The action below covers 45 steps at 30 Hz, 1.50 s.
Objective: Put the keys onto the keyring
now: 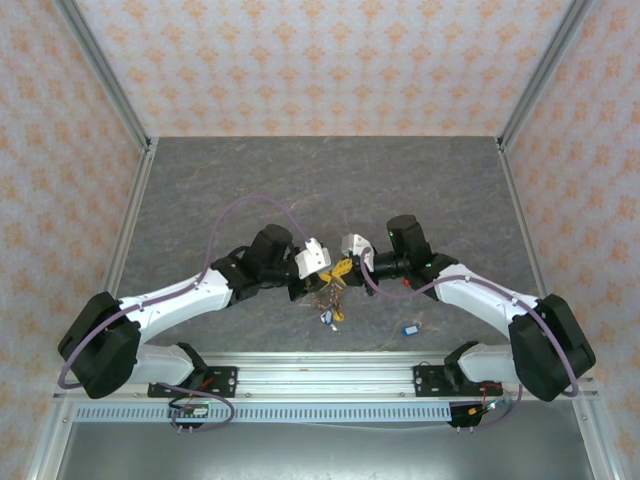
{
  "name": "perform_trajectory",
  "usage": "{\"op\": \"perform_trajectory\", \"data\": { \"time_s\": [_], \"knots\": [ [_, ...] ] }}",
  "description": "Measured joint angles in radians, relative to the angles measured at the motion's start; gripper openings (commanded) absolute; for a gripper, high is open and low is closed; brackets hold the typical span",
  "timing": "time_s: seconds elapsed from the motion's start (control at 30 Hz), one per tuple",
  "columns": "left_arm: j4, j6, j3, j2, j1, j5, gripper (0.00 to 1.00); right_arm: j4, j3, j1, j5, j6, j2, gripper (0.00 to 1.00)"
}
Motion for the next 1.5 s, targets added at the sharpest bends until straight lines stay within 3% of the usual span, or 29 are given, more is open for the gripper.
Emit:
{"op": "perform_trajectory", "data": {
  "time_s": [0.1,0.33,0.83,1.03,1.23,1.5],
  "knots": [
    [0.001,-0.005,0.0,0.0,0.0,-0.003,0.0,-0.01,0.002,0.0,-0.001,-0.005,0.0,0.0],
    [0.002,-0.01,-0.001,0.0,0.0,-0.014,0.0,-0.045,0.014,0.0,0.014,-0.037,0.0,0.0],
    [0.04,-0.004,-0.03,-0.048,-0.002,-0.05,0.0,-0.286,0.056,0.007,0.166,-0.209,-0.019,0.0],
    [0.048,-0.018,-0.038,-0.049,-0.002,-0.075,0.0,-0.299,0.042,0.012,0.222,-0.225,-0.032,0.0],
    [0.101,-0.122,-0.099,-0.076,0.011,-0.2,0.0,-0.022,-0.117,0.079,0.299,-0.033,0.006,0.0],
    [0.108,-0.36,-0.106,-0.054,0.137,-0.317,0.0,0.343,-0.169,0.214,0.496,0.241,0.237,0.0]
  ]
}}
